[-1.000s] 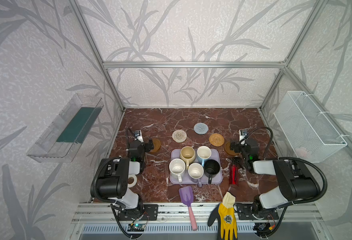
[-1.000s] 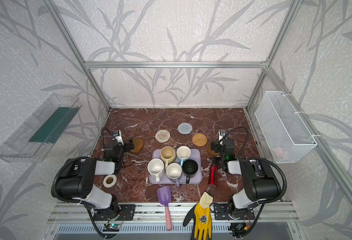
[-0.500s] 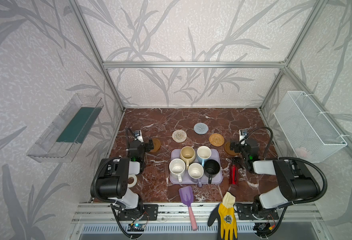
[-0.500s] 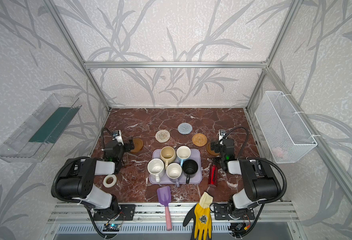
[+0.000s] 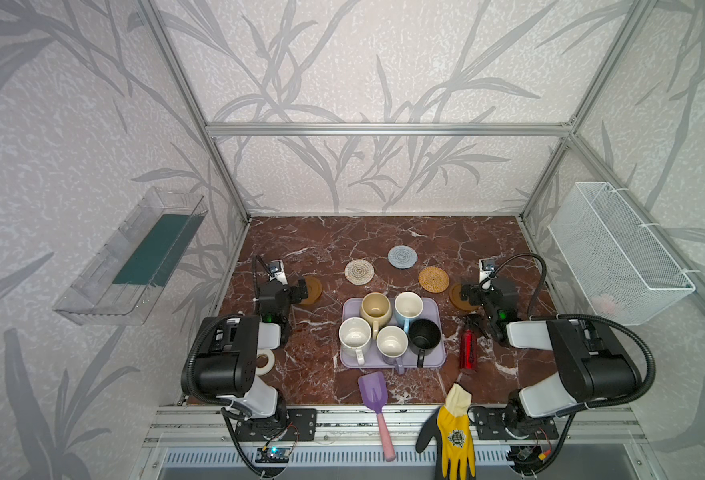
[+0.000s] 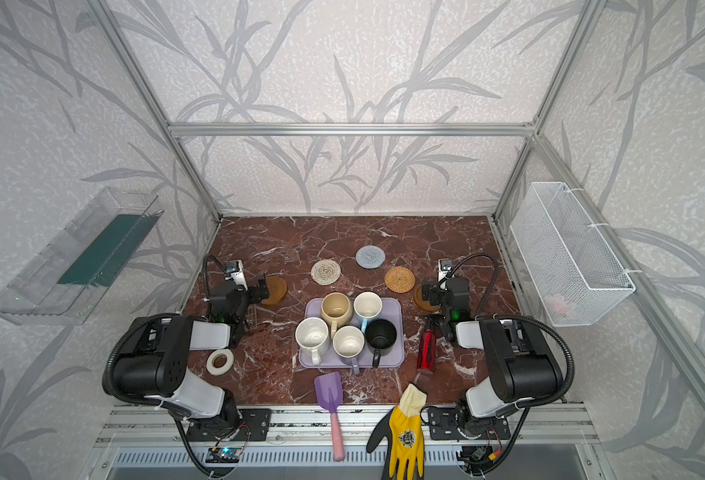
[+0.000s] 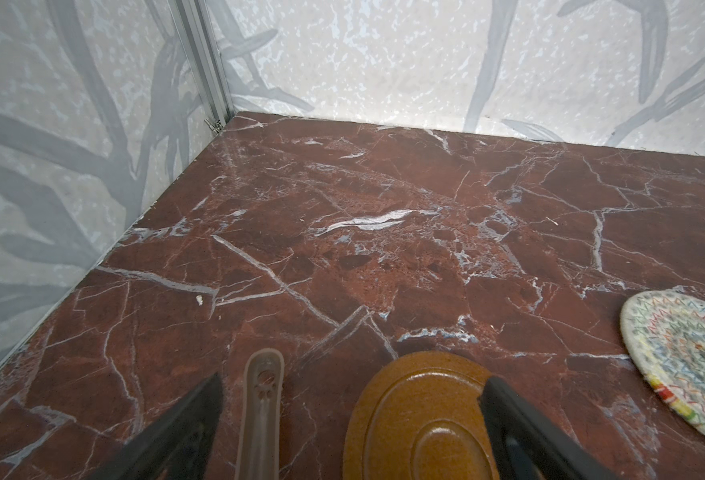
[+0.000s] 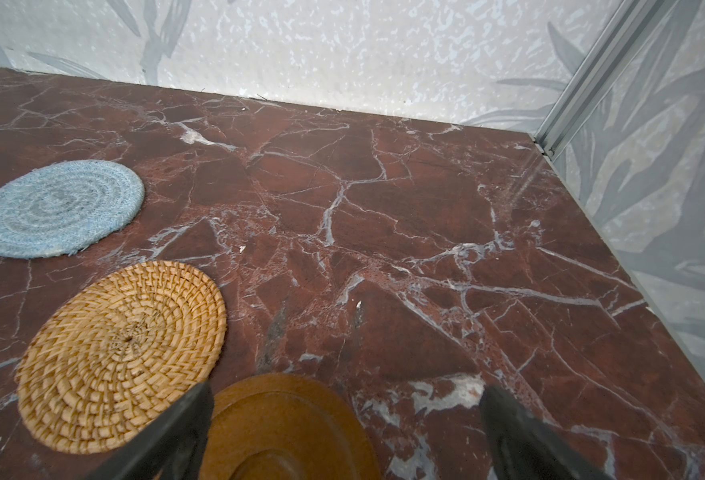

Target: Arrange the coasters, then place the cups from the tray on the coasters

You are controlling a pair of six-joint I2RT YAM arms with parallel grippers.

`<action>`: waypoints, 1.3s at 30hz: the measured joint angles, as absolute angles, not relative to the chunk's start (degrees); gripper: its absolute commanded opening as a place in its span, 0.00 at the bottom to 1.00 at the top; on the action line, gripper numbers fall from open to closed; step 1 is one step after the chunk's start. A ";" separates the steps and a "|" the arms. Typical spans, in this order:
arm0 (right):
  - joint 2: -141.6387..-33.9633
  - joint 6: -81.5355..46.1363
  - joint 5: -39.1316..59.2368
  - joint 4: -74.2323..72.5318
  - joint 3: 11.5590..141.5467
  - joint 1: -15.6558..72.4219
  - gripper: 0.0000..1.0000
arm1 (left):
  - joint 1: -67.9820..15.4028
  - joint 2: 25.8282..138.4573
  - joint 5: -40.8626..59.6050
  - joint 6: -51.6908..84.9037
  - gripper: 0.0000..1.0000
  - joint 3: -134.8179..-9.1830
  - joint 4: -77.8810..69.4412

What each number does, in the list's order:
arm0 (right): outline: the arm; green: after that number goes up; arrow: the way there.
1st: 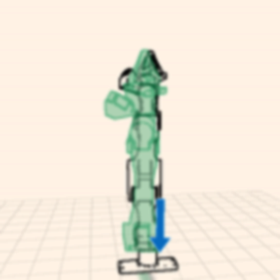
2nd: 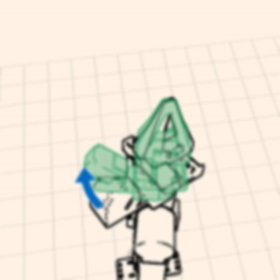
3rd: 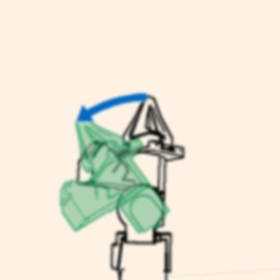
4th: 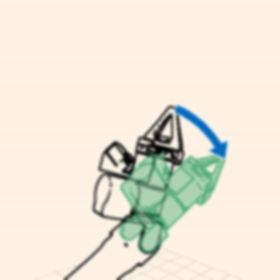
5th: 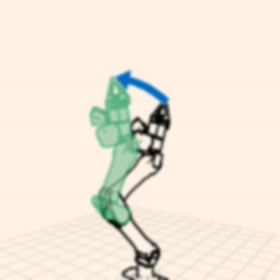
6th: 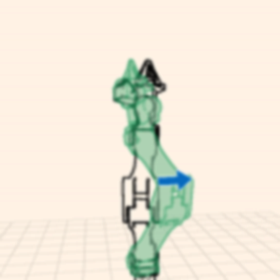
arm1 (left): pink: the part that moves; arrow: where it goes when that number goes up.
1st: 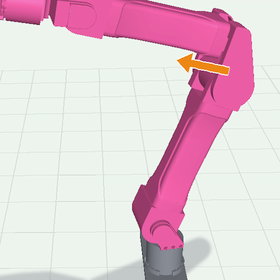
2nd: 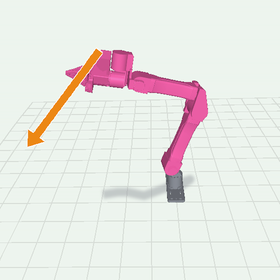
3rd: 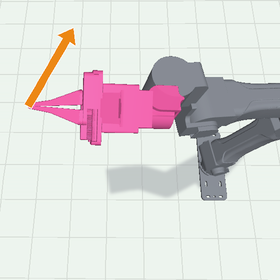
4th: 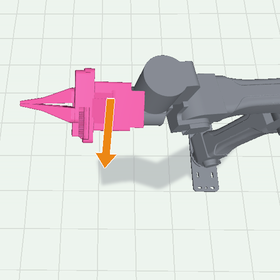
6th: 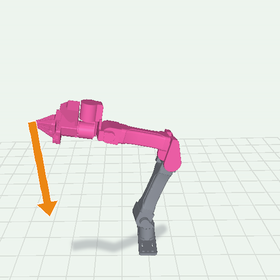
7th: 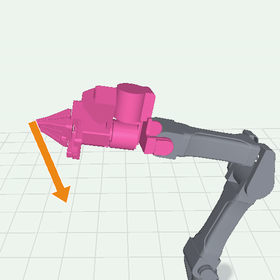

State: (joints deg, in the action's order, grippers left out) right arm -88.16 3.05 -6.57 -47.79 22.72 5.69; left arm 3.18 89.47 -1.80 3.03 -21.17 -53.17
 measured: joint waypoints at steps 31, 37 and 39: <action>-88.14 3.05 -6.35 -47.77 22.72 5.69 0.99 | 3.18 89.34 -0.86 2.98 0.98 -20.47 -54.87; -86.11 3.09 -5.93 -46.70 22.65 5.69 0.99 | 3.18 86.32 -0.56 2.98 0.99 -19.33 -54.35; -84.01 3.07 -5.93 -45.25 22.63 5.69 0.99 | 3.16 84.01 -0.75 3.01 0.99 -18.74 -54.15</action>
